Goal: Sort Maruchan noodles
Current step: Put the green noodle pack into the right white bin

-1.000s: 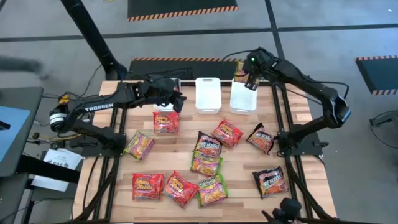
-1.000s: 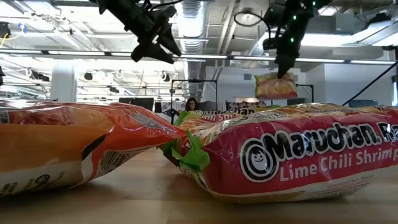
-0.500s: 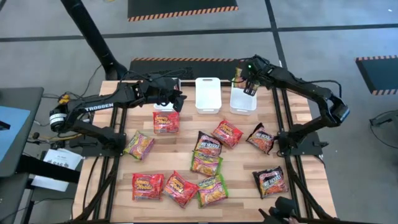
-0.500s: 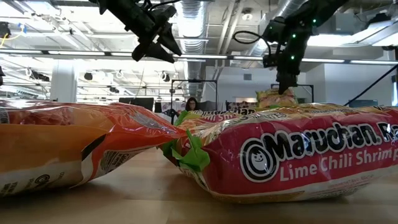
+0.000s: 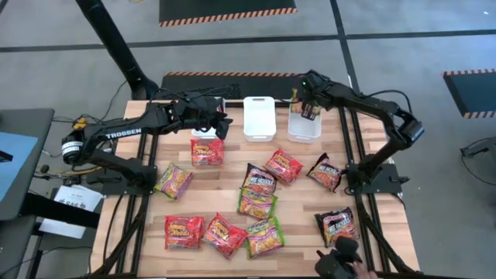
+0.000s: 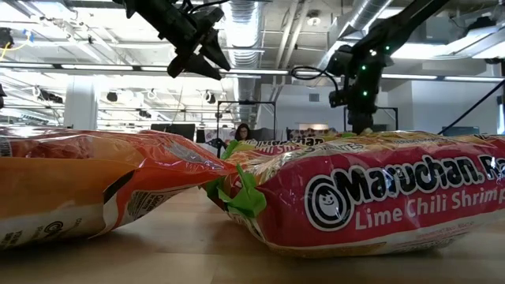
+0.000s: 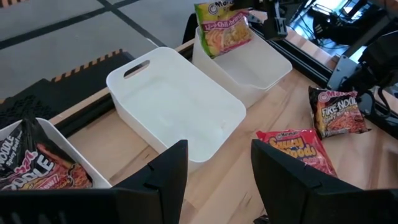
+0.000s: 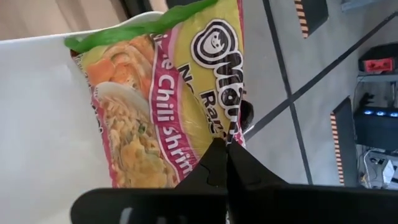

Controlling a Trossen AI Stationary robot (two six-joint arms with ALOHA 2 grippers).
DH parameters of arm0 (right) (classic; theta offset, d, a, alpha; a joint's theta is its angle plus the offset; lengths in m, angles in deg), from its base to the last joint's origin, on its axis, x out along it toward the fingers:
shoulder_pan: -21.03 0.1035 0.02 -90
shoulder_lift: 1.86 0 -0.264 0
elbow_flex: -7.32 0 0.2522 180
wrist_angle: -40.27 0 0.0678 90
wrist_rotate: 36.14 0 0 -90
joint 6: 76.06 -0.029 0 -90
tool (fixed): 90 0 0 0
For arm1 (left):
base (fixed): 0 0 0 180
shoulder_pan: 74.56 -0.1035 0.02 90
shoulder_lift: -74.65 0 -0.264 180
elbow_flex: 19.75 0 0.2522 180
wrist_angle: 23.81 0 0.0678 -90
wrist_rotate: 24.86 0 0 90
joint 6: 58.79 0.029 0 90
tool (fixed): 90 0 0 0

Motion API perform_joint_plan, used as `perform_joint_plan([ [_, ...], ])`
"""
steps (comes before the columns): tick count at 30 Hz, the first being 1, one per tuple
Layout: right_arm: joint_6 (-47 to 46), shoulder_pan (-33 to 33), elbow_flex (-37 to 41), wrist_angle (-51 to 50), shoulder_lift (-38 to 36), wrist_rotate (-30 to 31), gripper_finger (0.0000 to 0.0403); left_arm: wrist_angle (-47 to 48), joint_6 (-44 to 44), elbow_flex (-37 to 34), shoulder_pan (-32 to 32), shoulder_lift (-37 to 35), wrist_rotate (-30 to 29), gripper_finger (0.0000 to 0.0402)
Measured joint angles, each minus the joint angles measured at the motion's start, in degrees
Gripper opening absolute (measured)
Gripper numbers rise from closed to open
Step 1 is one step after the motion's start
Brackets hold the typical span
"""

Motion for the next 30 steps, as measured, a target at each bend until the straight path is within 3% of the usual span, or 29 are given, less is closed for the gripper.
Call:
perform_joint_plan([
  [6,0.7,0.0,0.0,0.3,0.5,0.0,0.0023,0.0,1.3,0.0,0.0,0.0,0.0,0.0162],
  [21,0.5,-0.3,0.0,0.3,0.5,0.1,0.0129,0.1,0.9,0.0,0.0,0.0,-2.2,0.0162],
  [30,0.5,-0.1,0.0,0.1,0.5,5.4,0.0183,0.1,1.1,0.0,0.0,0.0,-2.1,0.0162],
])
